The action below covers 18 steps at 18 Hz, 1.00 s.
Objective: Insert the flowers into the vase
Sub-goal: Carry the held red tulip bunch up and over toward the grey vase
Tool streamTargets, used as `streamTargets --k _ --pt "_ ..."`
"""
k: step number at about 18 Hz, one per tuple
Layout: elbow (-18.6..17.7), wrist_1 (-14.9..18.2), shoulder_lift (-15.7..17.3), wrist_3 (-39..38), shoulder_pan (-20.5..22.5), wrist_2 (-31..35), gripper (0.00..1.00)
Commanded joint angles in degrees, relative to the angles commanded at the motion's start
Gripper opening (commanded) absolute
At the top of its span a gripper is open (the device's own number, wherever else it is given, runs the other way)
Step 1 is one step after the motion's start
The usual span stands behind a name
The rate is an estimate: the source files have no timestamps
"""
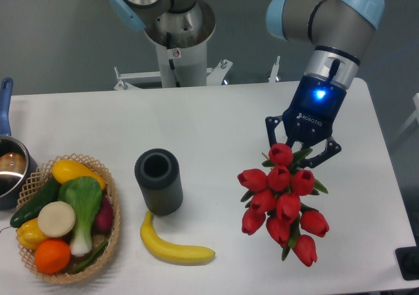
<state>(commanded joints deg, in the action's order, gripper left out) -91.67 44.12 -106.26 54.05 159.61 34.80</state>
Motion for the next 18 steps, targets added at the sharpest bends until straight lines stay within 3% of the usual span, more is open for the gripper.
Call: streamTargets --k 11,15,18 --pt "-1.7 0.0 -0.1 0.2 -0.6 -1.4 0.21" --pt "-2.5 -0.1 0.1 0.4 -3.1 -1.7 0.21" --pt "-3.0 -0.2 0.2 2.1 -4.7 -8.4 0.21"
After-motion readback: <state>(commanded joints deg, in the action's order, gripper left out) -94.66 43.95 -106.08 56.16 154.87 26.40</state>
